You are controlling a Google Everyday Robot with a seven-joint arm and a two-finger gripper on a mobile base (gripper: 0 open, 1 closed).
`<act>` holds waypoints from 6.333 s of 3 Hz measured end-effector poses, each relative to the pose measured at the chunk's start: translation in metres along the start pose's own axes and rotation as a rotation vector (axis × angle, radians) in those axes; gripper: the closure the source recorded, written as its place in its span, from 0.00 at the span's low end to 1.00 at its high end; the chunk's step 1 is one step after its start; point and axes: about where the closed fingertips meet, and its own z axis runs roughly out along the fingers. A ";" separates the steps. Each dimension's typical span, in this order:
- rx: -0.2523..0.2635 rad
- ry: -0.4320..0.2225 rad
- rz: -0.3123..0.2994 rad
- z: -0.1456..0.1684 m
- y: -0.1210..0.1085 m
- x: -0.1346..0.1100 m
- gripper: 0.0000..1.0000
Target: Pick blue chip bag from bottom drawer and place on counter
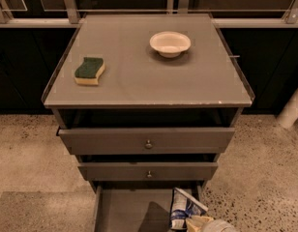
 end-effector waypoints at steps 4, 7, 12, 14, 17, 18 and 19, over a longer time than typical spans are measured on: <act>0.040 -0.194 -0.187 -0.086 -0.017 -0.110 1.00; 0.160 -0.538 -0.252 -0.325 -0.083 -0.244 1.00; 0.106 -0.680 -0.449 -0.317 -0.059 -0.390 1.00; 0.005 -0.712 -0.489 -0.276 -0.039 -0.454 1.00; -0.123 -0.706 -0.381 -0.203 -0.031 -0.456 0.82; -0.117 -0.674 -0.363 -0.196 -0.033 -0.437 0.59; -0.119 -0.671 -0.362 -0.195 -0.032 -0.435 0.34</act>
Offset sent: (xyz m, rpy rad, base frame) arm 0.0049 -0.0087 0.0437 -0.0443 -0.0814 -0.0233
